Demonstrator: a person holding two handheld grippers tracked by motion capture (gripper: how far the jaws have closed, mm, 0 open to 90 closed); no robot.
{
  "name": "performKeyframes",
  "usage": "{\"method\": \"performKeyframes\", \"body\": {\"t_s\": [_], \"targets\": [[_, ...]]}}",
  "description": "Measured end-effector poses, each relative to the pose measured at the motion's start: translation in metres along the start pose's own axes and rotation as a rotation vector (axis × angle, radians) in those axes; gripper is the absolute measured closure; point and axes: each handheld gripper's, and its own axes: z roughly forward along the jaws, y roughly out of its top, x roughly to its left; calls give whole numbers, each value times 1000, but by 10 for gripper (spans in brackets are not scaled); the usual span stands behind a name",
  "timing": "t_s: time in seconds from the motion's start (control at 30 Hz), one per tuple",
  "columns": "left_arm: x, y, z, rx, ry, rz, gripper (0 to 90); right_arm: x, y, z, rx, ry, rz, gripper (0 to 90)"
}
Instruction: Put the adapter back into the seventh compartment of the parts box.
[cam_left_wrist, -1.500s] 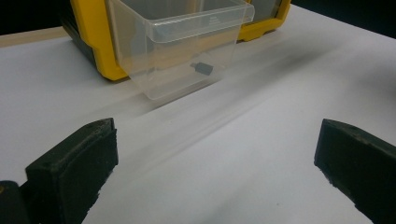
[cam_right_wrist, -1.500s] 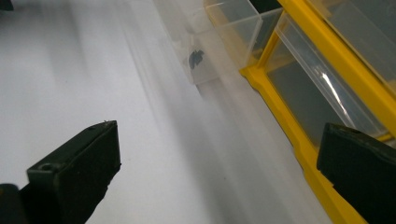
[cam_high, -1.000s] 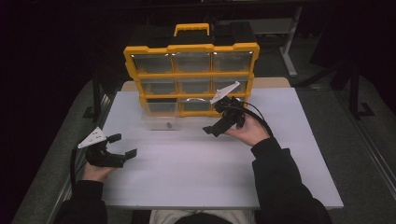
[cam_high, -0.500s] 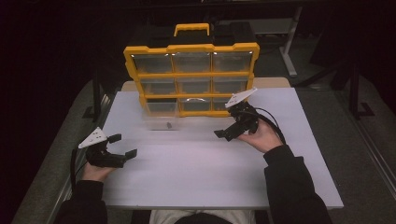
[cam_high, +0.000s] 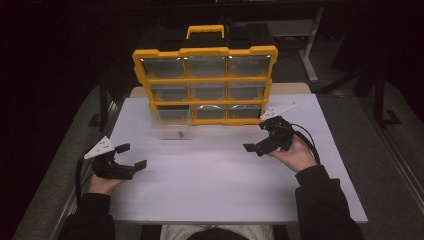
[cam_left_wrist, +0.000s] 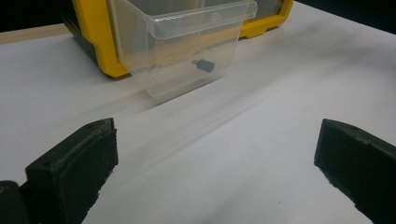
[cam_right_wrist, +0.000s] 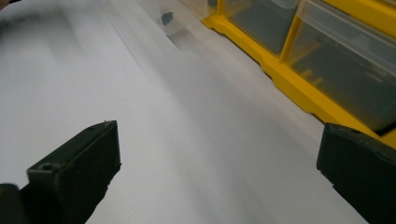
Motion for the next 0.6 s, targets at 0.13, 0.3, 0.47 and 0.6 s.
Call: {"method": "performKeyframes", "body": {"t_s": [0.13, 0.3, 0.47, 0.6], "targets": [[0, 0, 0, 0, 1, -1, 0, -2, -8, -3, -12, 0, 13, 0], [0, 0, -1, -2, 4, -2, 0, -5, -22, -8, -32, -2, 43, 0], [0, 0, -1, -1, 2, 0, 0, -5, -35, -14, -53, -17, 60, 0], [1, 0, -1, -1, 1, 0, 0, -7, -52, -18, -78, -32, 85, 0]]}}
